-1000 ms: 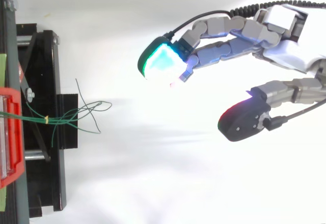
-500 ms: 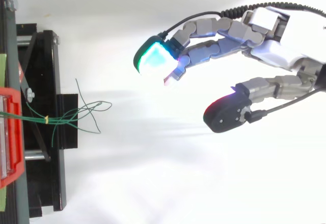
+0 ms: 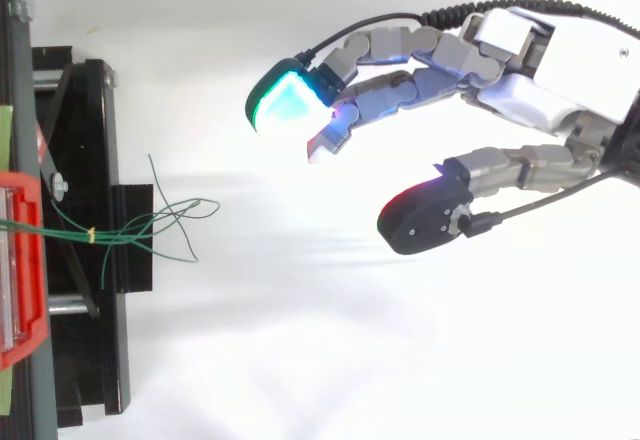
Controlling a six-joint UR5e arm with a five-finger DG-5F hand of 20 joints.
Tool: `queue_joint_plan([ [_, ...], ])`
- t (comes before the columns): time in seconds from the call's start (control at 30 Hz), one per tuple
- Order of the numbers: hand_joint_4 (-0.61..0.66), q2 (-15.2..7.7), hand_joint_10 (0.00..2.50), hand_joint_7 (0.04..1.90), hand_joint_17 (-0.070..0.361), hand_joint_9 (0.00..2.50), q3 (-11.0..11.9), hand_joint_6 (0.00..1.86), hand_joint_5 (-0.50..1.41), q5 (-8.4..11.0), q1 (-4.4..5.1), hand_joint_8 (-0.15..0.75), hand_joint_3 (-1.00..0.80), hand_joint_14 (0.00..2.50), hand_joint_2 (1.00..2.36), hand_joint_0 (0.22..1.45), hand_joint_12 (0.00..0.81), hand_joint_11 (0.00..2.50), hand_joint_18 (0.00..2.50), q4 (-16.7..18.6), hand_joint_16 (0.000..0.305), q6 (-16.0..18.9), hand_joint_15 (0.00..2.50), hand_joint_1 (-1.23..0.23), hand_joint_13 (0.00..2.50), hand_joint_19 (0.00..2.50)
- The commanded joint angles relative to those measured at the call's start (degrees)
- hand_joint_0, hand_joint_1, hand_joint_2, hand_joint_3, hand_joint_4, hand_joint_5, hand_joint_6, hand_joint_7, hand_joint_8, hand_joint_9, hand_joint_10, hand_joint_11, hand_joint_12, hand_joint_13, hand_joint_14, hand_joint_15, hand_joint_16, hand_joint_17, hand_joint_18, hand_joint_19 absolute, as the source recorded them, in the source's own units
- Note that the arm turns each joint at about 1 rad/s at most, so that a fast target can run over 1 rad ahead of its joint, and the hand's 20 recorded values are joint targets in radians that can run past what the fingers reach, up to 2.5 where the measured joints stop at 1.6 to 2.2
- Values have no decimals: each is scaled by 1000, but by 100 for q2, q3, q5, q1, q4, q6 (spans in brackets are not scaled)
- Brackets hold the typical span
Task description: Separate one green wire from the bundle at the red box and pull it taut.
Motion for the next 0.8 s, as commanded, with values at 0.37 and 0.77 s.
queue_joint_plan([
  [0.37, 175, -266, 14, 754, 144, 777, 460, 502, -168, 76, 8, 229, -500, 17, 1000, 487, 369, 542, 485, -139, 64, -190, 434, -683, 666, 319],
  [0.77, 174, -441, 13, 752, 130, 736, 750, 502, -167, 155, 35, 228, -500, 15, 1000, 484, 362, 489, 396, -183, 58, -410, 425, -691, 625, 355],
])
